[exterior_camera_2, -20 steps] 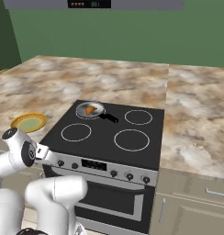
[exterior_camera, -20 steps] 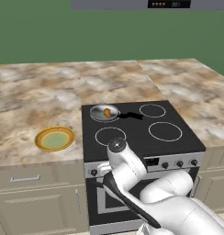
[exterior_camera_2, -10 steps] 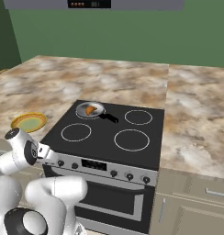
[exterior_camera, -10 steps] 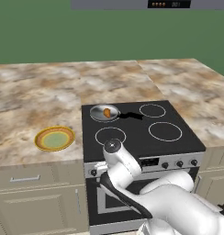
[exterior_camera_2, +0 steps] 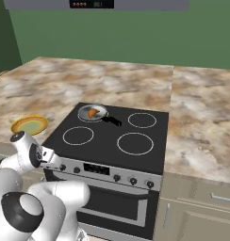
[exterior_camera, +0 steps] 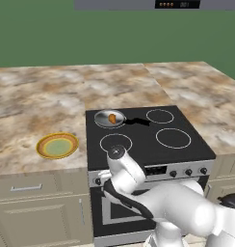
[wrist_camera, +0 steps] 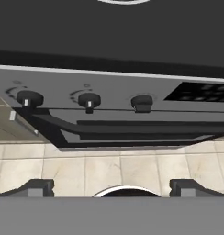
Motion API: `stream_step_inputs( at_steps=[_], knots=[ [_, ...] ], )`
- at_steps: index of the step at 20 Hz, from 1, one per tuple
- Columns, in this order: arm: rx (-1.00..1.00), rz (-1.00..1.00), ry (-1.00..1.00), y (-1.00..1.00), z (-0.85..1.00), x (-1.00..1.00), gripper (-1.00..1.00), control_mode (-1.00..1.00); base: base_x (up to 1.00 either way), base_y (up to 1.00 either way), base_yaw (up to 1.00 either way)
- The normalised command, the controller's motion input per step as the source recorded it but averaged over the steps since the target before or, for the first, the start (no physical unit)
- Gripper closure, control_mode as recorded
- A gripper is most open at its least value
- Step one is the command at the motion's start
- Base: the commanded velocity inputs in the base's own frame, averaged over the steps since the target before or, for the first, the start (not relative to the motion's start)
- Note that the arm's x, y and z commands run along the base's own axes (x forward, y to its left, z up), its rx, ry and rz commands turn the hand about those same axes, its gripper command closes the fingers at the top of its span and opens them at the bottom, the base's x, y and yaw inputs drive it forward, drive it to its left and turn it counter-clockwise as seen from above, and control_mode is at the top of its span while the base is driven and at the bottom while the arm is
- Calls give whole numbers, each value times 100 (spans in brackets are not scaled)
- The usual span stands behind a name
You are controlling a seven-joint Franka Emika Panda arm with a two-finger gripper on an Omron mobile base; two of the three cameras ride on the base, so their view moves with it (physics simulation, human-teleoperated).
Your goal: Pick the croissant and place it on the pan. Then turn on the stove to warm the croissant.
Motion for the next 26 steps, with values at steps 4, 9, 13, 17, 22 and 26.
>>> stream_step_inputs(
  at_steps=[4, 9, 13, 17, 22, 26],
  knots=[
    [0, 0, -2, -11, -28, 3, -100, -100, 0, 0, 0],
    [0, 0, -6, -11, -31, 0, -100, -100, 0, 0, 0],
    [0, 0, -8, -11, -26, 0, -100, -100, 0, 0, 0],
    [1, 0, -7, -20, -22, 0, -100, -100, 0, 0, 0],
    [3, 0, -6, -28, -16, 0, -100, -100, 0, 0, 0],
    [5, 0, -4, -33, -13, 0, -100, -100, 0, 0, 0]
  ],
)
